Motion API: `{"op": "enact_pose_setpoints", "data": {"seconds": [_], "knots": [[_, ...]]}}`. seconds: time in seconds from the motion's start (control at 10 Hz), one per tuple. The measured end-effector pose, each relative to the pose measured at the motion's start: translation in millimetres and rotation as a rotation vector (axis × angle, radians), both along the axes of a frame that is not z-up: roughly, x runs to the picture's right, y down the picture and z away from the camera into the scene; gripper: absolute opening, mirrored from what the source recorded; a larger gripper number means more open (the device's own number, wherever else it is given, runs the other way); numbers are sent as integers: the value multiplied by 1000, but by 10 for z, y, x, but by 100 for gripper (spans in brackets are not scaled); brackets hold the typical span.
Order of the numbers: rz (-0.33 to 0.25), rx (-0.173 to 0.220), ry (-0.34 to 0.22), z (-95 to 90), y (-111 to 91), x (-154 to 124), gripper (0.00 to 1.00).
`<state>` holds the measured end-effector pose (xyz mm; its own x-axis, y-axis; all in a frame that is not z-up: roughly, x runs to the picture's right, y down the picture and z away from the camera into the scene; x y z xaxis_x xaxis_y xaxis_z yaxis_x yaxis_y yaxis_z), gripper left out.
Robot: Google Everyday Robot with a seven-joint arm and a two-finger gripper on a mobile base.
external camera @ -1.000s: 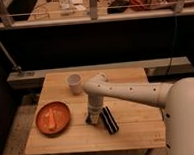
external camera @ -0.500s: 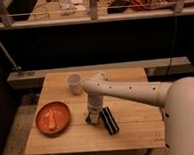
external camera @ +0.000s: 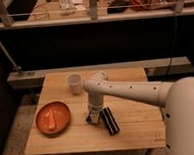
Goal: Wipe the white sponge on the table
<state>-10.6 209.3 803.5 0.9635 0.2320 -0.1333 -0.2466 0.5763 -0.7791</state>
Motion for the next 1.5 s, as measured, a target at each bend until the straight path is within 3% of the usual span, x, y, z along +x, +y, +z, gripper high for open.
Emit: {"op": "enact_pose_setpoints", "data": {"seconds": [1.5], "knots": [[46, -15, 81, -6, -85, -3, 7]]}}
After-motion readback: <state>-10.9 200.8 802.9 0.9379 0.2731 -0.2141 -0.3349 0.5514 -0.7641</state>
